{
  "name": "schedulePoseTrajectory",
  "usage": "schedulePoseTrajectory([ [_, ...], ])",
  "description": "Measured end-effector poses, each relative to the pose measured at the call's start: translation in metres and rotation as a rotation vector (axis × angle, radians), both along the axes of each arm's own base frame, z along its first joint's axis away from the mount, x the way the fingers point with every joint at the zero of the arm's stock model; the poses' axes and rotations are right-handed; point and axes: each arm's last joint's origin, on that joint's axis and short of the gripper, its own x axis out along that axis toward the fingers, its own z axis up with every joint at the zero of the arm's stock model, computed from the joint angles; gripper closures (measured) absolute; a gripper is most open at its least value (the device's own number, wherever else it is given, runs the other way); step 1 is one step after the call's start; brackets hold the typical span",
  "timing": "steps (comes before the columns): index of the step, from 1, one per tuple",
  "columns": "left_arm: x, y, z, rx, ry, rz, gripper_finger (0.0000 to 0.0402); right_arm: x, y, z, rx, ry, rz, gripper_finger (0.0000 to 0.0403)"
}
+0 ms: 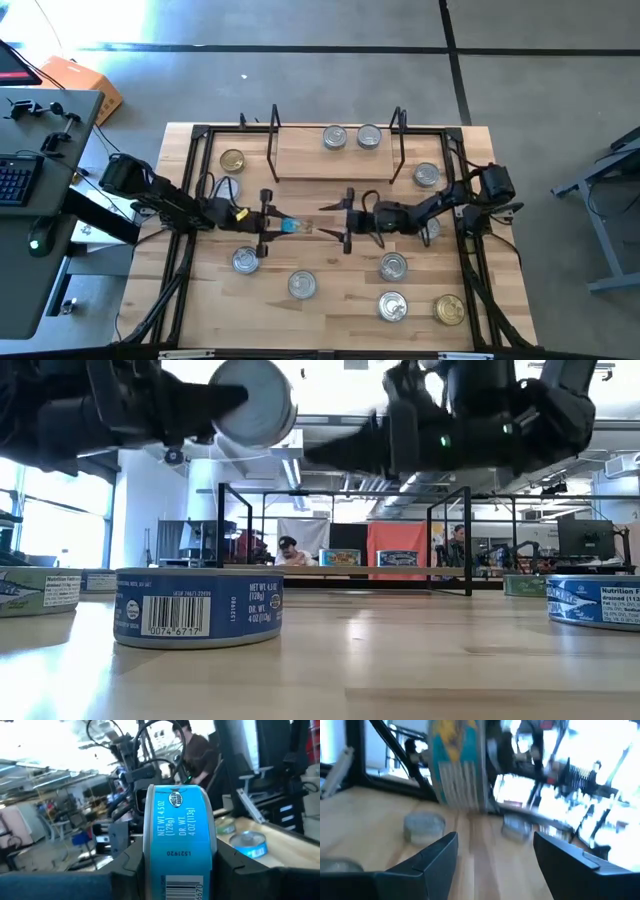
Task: Stack canned seafood by type on shelf
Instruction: Put the light blue tuna can aligned with the other light blue tuna can on the shelf
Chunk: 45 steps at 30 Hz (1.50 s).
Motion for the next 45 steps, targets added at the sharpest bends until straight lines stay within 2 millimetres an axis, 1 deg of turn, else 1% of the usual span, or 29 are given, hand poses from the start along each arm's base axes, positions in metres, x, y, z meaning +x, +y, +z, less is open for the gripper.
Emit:
schedulePoseTrajectory([
  [3,0.007,-0.002,0.007,0.027,-0.028,-0.012,0.0283,0.011,0.008,0.014,-0.063,-0.038,0.019,0.0151],
  [7,0.010,-0.004,0.013,0.073,-0.061,-0.017,0.0283,0.023,0.017,0.024,-0.106,-0.014,0.035,0.0153],
  [9,0.011,-0.003,0.013,0.084,-0.058,-0.001,0.0283,0.026,0.020,0.029,-0.107,-0.024,0.029,0.0161],
  [11,0.011,-0.003,0.012,0.085,-0.046,0.015,0.0283,0.028,0.022,0.031,-0.111,-0.020,0.026,0.0178],
  [13,0.011,-0.002,0.011,0.083,-0.037,0.032,0.0281,0.028,0.024,0.031,-0.117,-0.013,0.029,0.0204],
  [17,0.012,-0.001,0.008,0.081,-0.003,0.069,0.0261,0.029,0.023,0.031,-0.118,-0.005,0.024,0.0270],
  [18,0.012,-0.001,0.006,0.075,0.011,0.083,0.0254,0.029,0.023,0.030,-0.121,0.013,0.017,0.0280],
  [21,0.011,0.001,0.002,0.052,0.075,0.170,0.0231,0.027,0.020,0.026,-0.114,0.100,-0.067,0.0280],
  [24,0.010,0.002,-0.002,0.063,0.163,0.264,0.0210,0.022,0.015,0.019,-0.095,0.239,-0.165,0.0280],
  [26,0.011,0.003,-0.002,0.059,0.196,0.292,0.0198,0.021,0.009,0.014,-0.062,0.329,-0.210,0.0280],
  [28,0.017,0.002,0.003,0.063,0.209,0.298,0.0188,0.020,0.002,0.009,-0.038,0.424,-0.236,0.0280],
  [30,0.027,0.000,0.008,0.103,0.262,0.297,0.0181,0.023,-0.003,0.006,-0.031,0.476,-0.252,0.0280],
  [33,0.046,-0.002,0.014,0.184,0.411,0.301,0.0178,0.028,-0.010,0.006,-0.029,0.493,-0.262,0.0280],
  [35,0.057,-0.002,0.020,0.223,0.506,0.313,0.0177,0.029,-0.013,0.006,-0.020,0.498,-0.240,0.0280],
  [38,0.067,0.002,0.025,0.274,0.632,0.367,0.0177,0.030,-0.018,0.007,-0.010,0.492,-0.239,0.0280],
  [40,0.072,0.004,0.029,0.287,0.655,0.390,0.0176,0.031,-0.019,0.007,-0.010,0.489,-0.241,0.0280],
  [45,0.075,0.010,0.026,0.357,0.687,0.401,0.0176,0.031,-0.020,0.007,-0.001,0.492,-0.220,0.0280],
])
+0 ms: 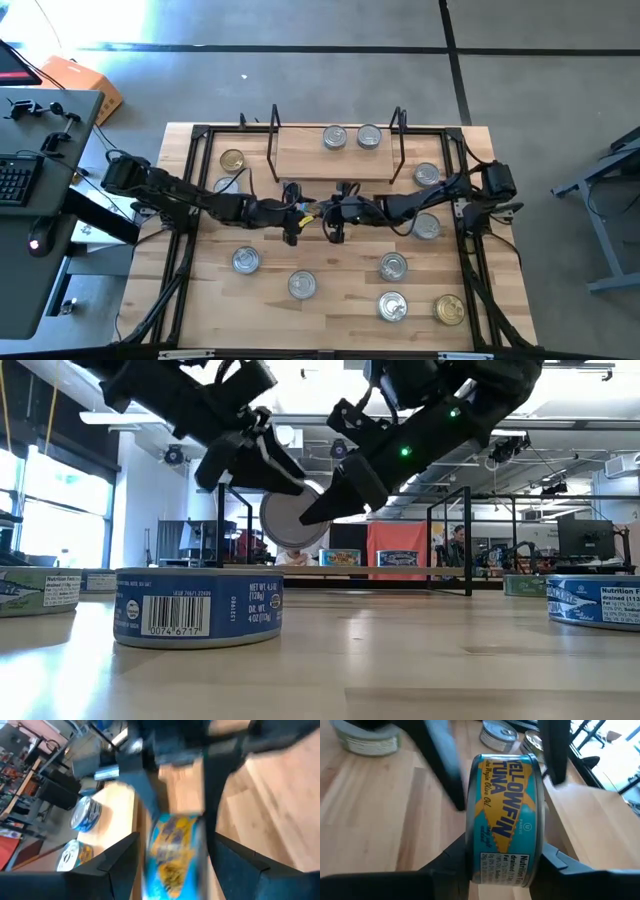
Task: Stack canned seafood by type on shelf
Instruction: Put the light blue tuna can aligned with the other light blue tuna can on the shelf
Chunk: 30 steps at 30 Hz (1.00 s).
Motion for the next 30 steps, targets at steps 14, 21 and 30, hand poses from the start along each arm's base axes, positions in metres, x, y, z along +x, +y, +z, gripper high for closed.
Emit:
schedulePoseTrajectory([
  [14,0.002,0.010,-0.002,-0.095,0.011,-0.074,0.0271,0.000,0.000,-0.001,-0.003,0.010,0.010,0.0276],
  [21,-0.001,0.006,-0.001,0.098,0.038,0.050,0.0277,-0.008,-0.004,-0.006,-0.039,0.082,-0.166,0.0200],
  [30,-0.003,0.025,0.001,0.262,0.084,0.216,0.0277,-0.043,0.015,-0.023,-0.206,0.315,-0.464,0.0202],
])
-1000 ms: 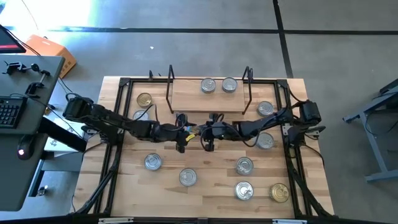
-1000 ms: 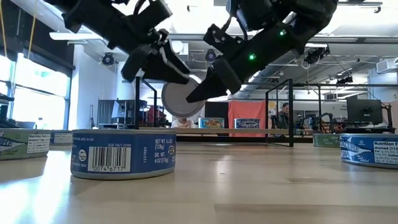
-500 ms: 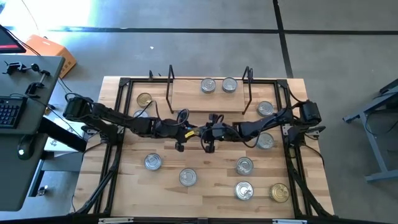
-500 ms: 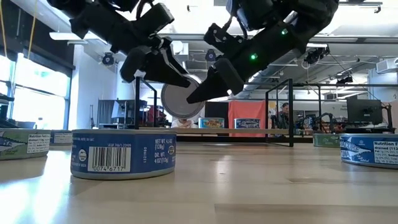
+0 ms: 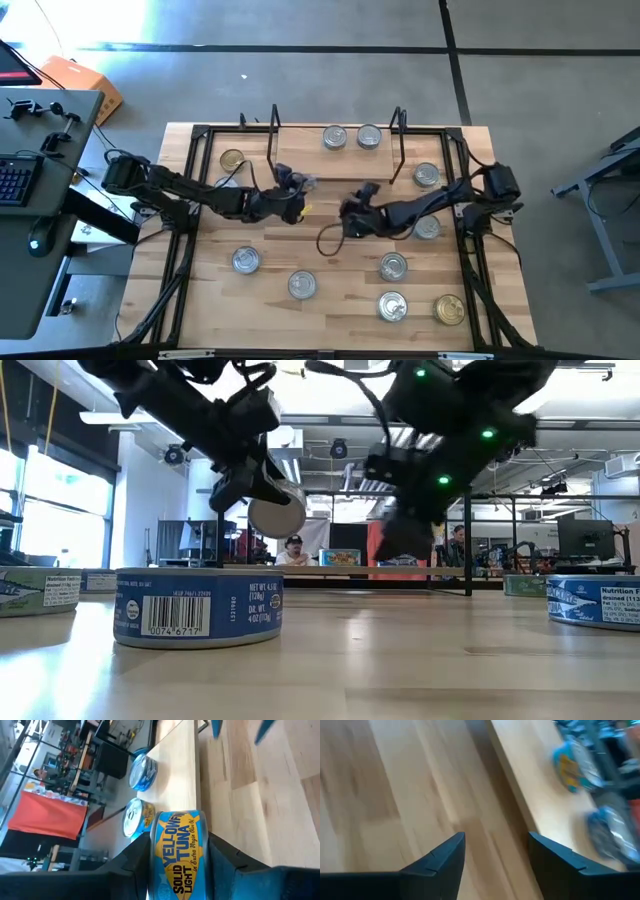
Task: Stack canned seafood by type on shelf
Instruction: Put the light blue tuna can aligned with the other light blue tuna can on the shelf
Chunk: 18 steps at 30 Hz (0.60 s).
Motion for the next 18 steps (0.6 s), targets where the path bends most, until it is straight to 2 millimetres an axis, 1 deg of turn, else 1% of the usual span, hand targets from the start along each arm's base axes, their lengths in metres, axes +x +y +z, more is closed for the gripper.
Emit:
schedulePoseTrajectory([
  [2,0.001,-0.002,0.001,-0.022,-0.019,-0.029,0.0277,-0.010,0.011,0.001,-0.051,0.036,-0.020,0.0212],
  [5,0.006,-0.004,0.005,-0.103,-0.088,-0.128,0.0277,-0.027,0.024,0.010,-0.104,0.052,-0.038,0.0225],
  [8,0.010,0.001,0.009,-0.194,-0.164,-0.210,0.0277,-0.044,0.035,0.023,-0.130,0.034,-0.062,0.0238],
  [11,0.013,0.016,0.016,-0.189,-0.247,-0.198,0.0277,-0.062,0.042,0.036,-0.139,-0.022,-0.097,0.0246],
  [13,0.019,0.029,0.019,-0.177,-0.318,-0.241,0.0277,-0.071,0.045,0.044,-0.165,-0.066,-0.114,0.0249],
  [15,0.026,0.041,0.015,-0.154,-0.312,-0.267,0.0277,-0.077,0.047,0.050,-0.197,-0.111,-0.125,0.0249],
  [18,0.044,0.061,0.005,-0.124,-0.267,-0.254,0.0277,-0.082,0.048,0.057,-0.222,-0.172,-0.140,0.0249],
])
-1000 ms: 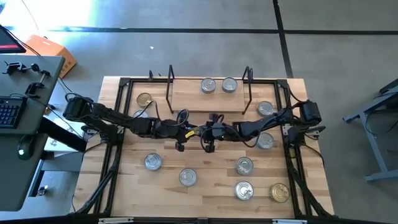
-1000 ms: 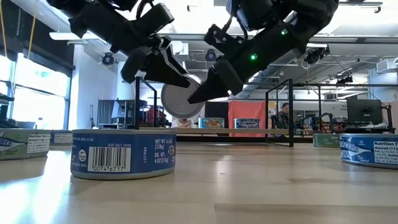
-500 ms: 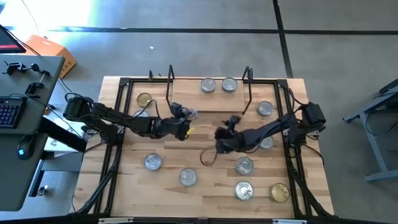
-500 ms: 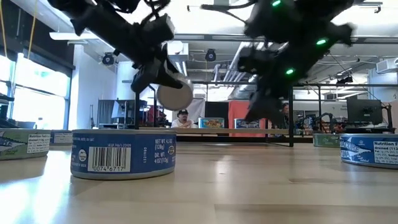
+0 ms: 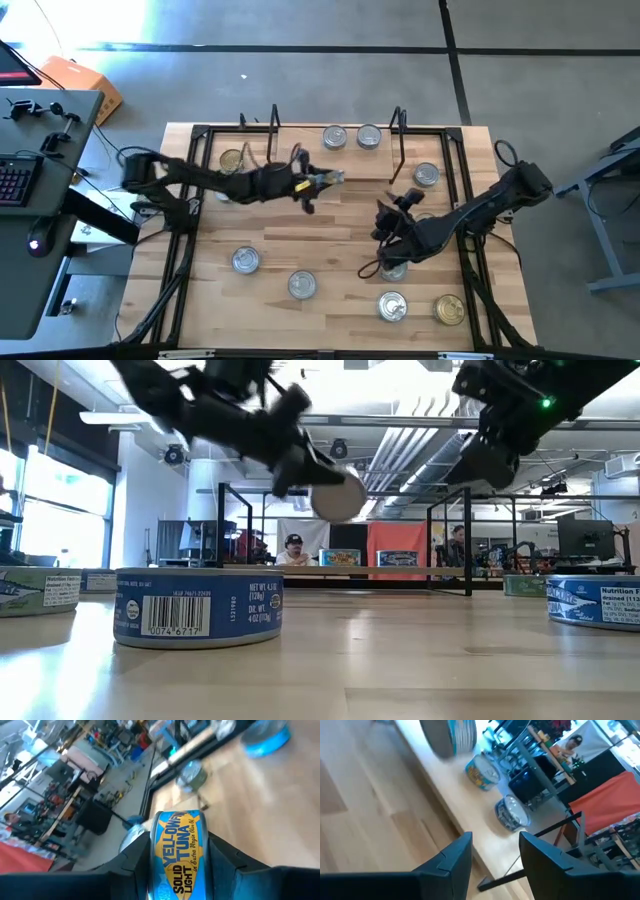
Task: Stack canned seafood by type on shelf
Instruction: Put the light blue tuna can aligned with the other light blue tuna can on the shelf
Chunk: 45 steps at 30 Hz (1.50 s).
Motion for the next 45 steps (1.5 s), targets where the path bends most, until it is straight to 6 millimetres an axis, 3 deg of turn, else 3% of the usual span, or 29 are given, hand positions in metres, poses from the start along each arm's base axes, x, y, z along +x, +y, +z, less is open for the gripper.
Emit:
schedulePoseTrajectory([
  [6,0.035,0.035,-0.029,0.090,0.105,0.129,0.0274,0.001,-0.003,0.001,-0.001,-0.042,-0.025,0.0249],
  [9,0.045,0.042,-0.038,0.150,0.156,0.201,0.0247,0.001,-0.002,0.000,0.014,-0.054,-0.030,0.0249],
  [18,0.051,0.036,-0.052,0.141,0.218,0.141,0.0179,0.001,-0.002,0.000,0.024,-0.061,-0.032,0.0249],
  [29,0.049,0.031,-0.059,0.063,0.269,0.152,0.0157,0.001,-0.002,0.000,0.023,-0.062,-0.032,0.0249],
  [36,0.047,0.023,-0.056,0.018,0.272,0.166,0.0156,0.002,-0.002,0.000,0.025,-0.064,-0.032,0.0249],
  [45,0.034,0.000,-0.014,-0.012,0.234,0.221,0.0156,0.002,-0.002,0.000,0.032,-0.069,-0.032,0.0249],
])
